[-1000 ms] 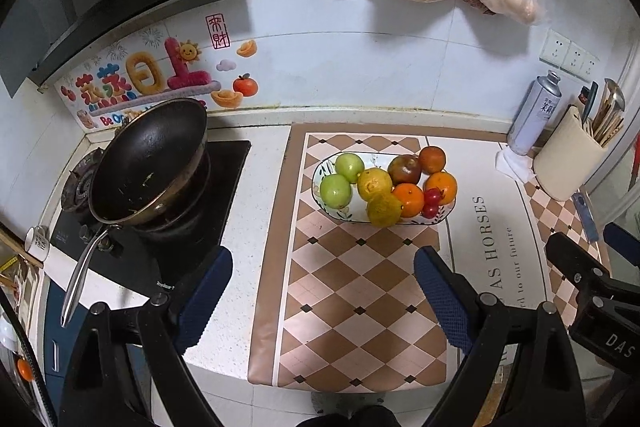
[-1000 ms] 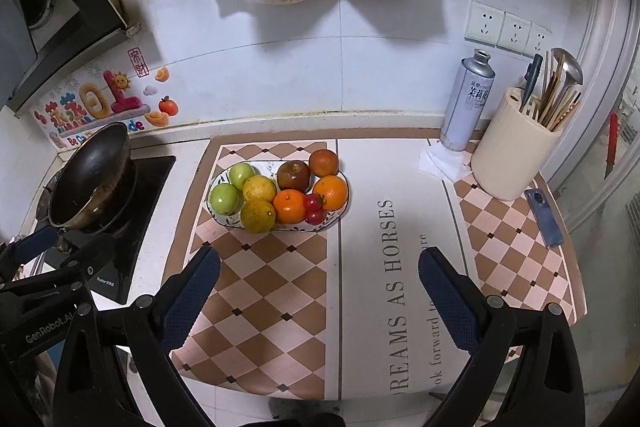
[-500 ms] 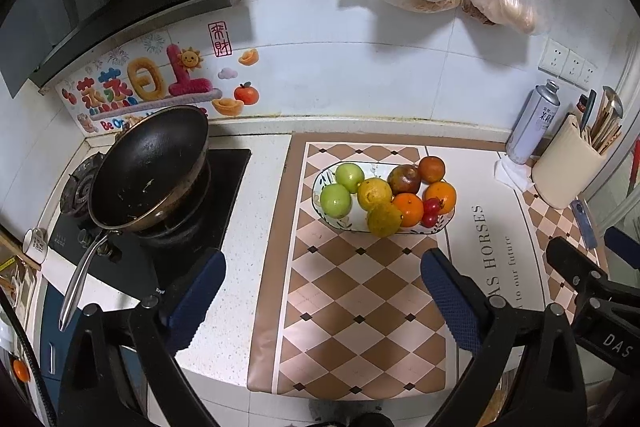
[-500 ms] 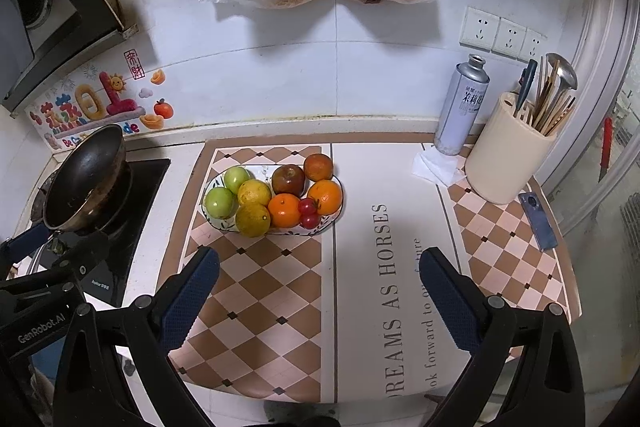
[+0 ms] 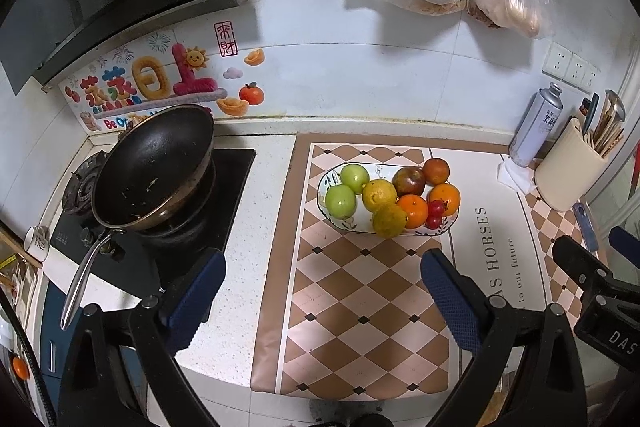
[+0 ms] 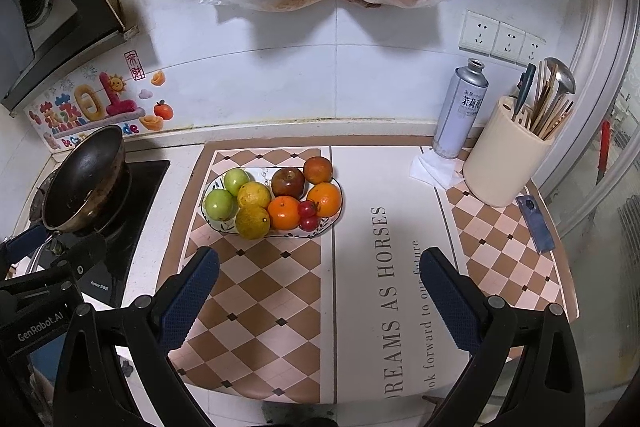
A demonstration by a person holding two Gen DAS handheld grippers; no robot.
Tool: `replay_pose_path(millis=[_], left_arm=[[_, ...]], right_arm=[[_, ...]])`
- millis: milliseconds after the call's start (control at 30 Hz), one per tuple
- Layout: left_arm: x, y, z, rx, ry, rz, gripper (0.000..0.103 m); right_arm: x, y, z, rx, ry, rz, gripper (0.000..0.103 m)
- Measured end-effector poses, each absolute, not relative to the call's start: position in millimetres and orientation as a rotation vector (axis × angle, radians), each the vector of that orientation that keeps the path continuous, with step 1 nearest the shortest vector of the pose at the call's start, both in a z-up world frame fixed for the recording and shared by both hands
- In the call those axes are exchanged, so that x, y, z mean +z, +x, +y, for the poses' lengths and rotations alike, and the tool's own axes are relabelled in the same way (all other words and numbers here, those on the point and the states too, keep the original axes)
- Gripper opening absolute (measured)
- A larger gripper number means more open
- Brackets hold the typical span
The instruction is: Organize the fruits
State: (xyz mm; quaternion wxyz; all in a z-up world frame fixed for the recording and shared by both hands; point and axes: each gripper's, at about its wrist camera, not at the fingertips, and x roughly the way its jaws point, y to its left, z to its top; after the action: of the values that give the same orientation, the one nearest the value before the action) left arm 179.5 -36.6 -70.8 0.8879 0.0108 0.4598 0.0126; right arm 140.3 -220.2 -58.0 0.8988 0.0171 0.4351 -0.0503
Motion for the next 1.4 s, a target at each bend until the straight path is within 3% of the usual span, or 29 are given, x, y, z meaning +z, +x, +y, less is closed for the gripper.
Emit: replay_pose_path(millis=[1400], left_arm=[[-73, 179, -33, 0.025, 0.030, 0.954, 0.100]], right_arm=[[-70, 141, -217, -0.100, 0.041, 0.930, 0.102]])
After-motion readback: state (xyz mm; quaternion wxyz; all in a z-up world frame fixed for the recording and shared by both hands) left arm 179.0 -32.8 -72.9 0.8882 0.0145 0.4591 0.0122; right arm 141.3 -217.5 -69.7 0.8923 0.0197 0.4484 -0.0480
